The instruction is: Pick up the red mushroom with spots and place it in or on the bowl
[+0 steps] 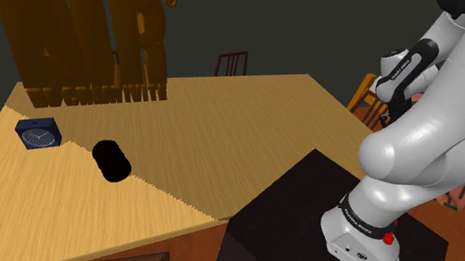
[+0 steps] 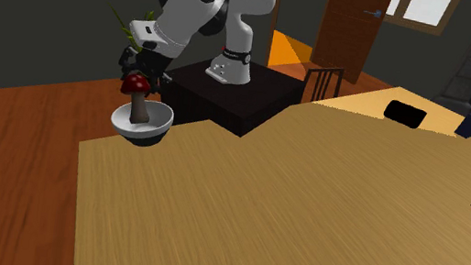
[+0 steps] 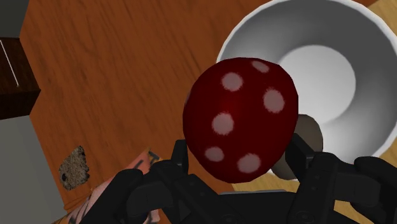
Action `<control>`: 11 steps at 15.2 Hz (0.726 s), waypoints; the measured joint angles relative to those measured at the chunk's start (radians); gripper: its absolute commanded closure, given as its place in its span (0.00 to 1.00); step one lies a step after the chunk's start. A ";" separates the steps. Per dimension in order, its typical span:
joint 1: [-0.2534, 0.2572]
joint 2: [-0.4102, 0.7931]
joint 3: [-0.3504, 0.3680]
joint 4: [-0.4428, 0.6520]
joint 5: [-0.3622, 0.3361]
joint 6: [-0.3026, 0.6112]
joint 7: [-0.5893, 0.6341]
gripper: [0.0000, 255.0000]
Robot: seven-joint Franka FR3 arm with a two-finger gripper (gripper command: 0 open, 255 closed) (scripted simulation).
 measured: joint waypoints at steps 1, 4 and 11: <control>0.000 0.001 0.000 0.000 0.000 0.001 0.001 1.00; 0.000 0.003 0.000 0.000 0.000 0.003 0.002 1.00; 0.000 0.002 0.000 0.000 -0.001 0.003 0.002 0.00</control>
